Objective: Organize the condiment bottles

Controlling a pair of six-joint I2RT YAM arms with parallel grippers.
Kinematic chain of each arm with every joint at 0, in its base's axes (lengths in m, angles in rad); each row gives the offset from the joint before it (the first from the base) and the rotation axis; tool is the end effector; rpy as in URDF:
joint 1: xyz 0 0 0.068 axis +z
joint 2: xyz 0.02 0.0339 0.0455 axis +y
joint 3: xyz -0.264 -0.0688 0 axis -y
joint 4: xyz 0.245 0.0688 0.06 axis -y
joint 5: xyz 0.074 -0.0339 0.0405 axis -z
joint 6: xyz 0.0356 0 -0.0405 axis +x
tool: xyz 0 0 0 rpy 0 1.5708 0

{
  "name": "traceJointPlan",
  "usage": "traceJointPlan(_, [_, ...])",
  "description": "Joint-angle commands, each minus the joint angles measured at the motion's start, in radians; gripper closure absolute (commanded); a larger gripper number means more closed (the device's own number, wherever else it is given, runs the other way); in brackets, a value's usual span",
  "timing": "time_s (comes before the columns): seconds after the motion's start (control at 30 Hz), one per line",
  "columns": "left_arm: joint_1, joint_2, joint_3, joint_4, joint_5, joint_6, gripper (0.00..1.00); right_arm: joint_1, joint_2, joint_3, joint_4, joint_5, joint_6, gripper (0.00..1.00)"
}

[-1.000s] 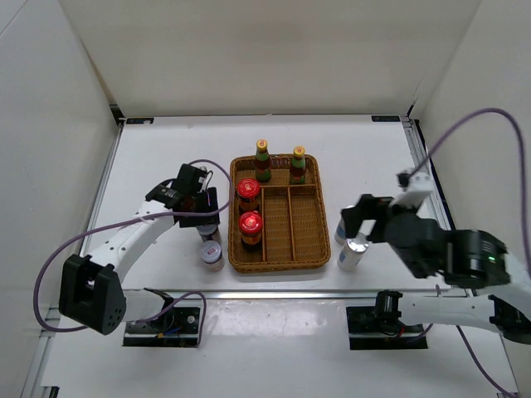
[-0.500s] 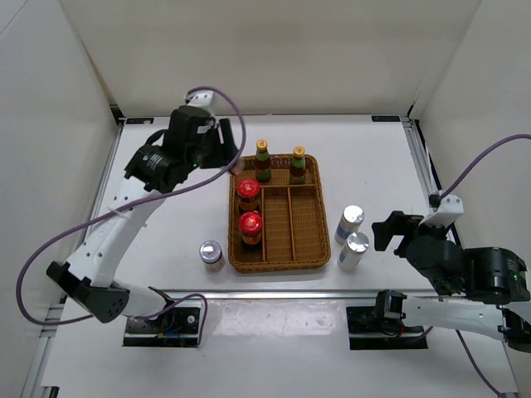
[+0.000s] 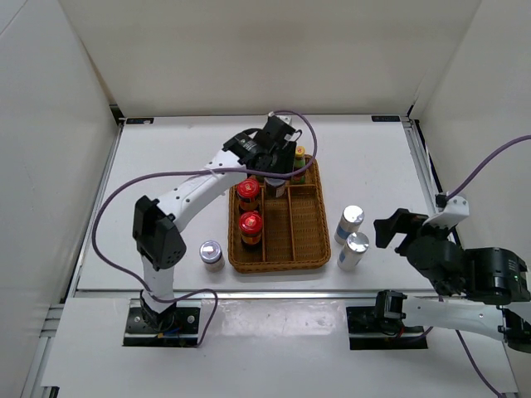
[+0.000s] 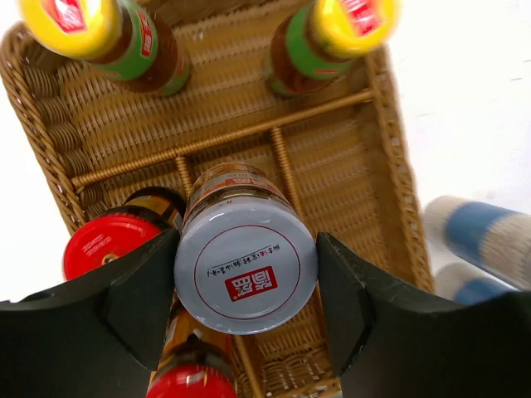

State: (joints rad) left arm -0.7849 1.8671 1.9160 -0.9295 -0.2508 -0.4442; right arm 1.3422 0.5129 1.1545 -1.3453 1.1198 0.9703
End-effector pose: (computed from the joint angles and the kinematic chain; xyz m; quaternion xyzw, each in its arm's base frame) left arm 0.2948 -0.2821 0.3542 0.1166 0.9273 -0.0974 0.3421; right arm 0.0354 0.0108 0.3798 0.0771 0.7969 0.1317 0.5845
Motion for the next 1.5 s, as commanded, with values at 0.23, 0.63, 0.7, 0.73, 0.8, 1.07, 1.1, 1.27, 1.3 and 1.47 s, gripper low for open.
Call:
traceJointPlan(0.23, [0.015,0.075,0.008,0.064,-0.048,-0.051,0.89,0.003,0.113,-0.006,-0.130,0.021,0.022,0.00])
traceJointPlan(0.63, [0.067,0.093,-0.169,0.204,0.076,-0.111,0.83,0.003,0.101,-0.006,-0.130,0.021,0.022,0.00])
traceJointPlan(0.7, [0.076,0.102,-0.178,0.218,0.103,-0.120,0.81,0.003,0.086,-0.006,-0.130,0.021,0.022,0.00])
traceJointPlan(0.73, [0.076,0.102,-0.190,0.233,0.104,-0.129,0.80,0.003,0.070,-0.006,-0.130,0.021,0.022,0.00])
traceJointPlan(0.8, [0.076,0.112,-0.190,0.245,0.126,-0.129,0.78,0.003,0.053,-0.006,-0.130,0.021,0.022,0.00])
traceJointPlan(1.07, [0.076,0.121,-0.181,0.255,0.147,-0.139,0.32,0.003,-0.037,-0.006,-0.140,0.021,0.031,0.00])
traceJointPlan(1.1, [0.076,0.121,-0.172,0.255,0.147,-0.139,0.28,0.003,-0.051,-0.006,-0.140,0.021,0.031,0.00])
traceJointPlan(1.27, [0.065,0.103,-0.161,0.255,0.137,-0.139,0.00,0.003,-0.086,-0.006,-0.140,0.021,0.041,0.00])
traceJointPlan(1.3, [0.056,0.093,-0.149,0.255,0.137,-0.139,0.00,0.003,-0.086,-0.006,-0.140,0.021,0.041,0.00])
traceJointPlan(1.47, [0.047,0.055,-0.100,0.255,0.137,-0.139,0.00,0.023,-0.096,-0.006,-0.140,0.021,0.041,0.00])
